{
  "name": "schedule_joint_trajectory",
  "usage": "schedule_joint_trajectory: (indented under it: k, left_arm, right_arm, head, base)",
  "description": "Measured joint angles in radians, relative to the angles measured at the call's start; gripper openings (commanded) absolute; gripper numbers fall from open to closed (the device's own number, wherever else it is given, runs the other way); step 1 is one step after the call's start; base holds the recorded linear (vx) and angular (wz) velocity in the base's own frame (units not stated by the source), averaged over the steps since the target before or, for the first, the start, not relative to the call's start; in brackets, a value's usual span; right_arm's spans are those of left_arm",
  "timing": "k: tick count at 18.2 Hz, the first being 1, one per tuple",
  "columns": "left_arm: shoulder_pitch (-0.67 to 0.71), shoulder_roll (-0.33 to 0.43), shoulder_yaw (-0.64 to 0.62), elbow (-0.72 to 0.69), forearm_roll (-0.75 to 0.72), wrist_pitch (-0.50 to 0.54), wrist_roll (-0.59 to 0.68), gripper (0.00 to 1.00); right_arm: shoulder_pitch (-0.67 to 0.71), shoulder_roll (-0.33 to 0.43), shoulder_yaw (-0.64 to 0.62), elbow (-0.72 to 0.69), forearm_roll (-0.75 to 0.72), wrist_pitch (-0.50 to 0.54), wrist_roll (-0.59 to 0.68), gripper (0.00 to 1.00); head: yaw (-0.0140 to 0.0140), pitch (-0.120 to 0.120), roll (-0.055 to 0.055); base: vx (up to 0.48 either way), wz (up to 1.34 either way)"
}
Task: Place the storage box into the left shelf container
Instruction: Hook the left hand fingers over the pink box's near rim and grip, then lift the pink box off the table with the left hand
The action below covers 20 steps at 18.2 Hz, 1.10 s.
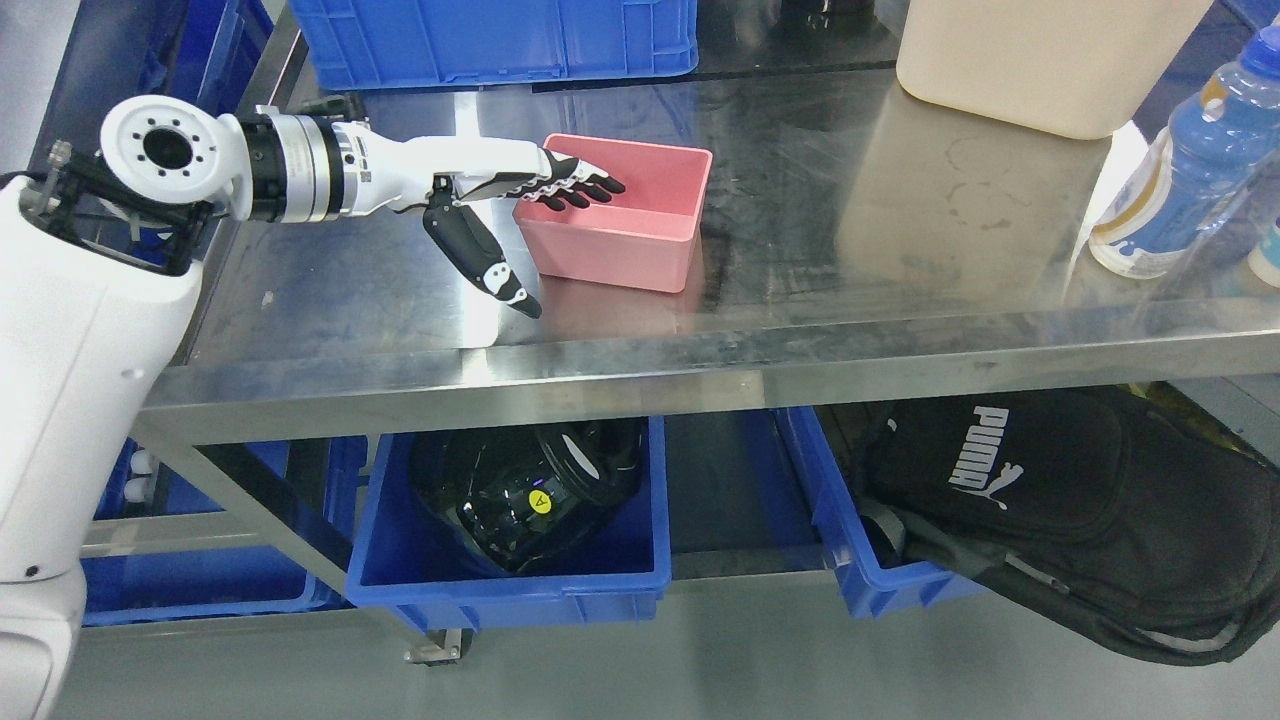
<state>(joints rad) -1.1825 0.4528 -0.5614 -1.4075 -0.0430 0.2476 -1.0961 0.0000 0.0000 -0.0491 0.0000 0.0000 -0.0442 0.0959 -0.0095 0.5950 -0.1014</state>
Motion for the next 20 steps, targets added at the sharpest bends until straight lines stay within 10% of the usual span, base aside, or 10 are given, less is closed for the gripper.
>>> schedule_joint_trajectory:
  k: [6, 12, 20]
  left_arm:
    - [0.011, -0.083, -0.001, 0.064, -0.092, -0.01, 0.013, 0.8]
    - [0.025, -0.169, 0.053, 0.151, -0.156, -0.021, 0.005, 0.15]
    - [0.045, -0.285, 0.236, 0.233, -0.177, -0.172, -0.013, 0.01]
  right_arm:
    - [0.0, 0.0, 0.0, 0.0, 0.0, 0.0, 0.0, 1.0]
    - [0.0, 0.0, 0.0, 0.0, 0.0, 0.0, 0.0, 1.0]
    - [0.0, 0.0, 0.0, 0.0, 0.0, 0.0, 0.0, 1.0]
  head:
    - [0.0, 0.0, 0.0]
    - [0.0, 0.0, 0.0]
    - [0.0, 0.001, 0.0]
  base:
    - [0.0, 0.0]
    - [-0.003, 0.08]
    - [0.01, 0.04]
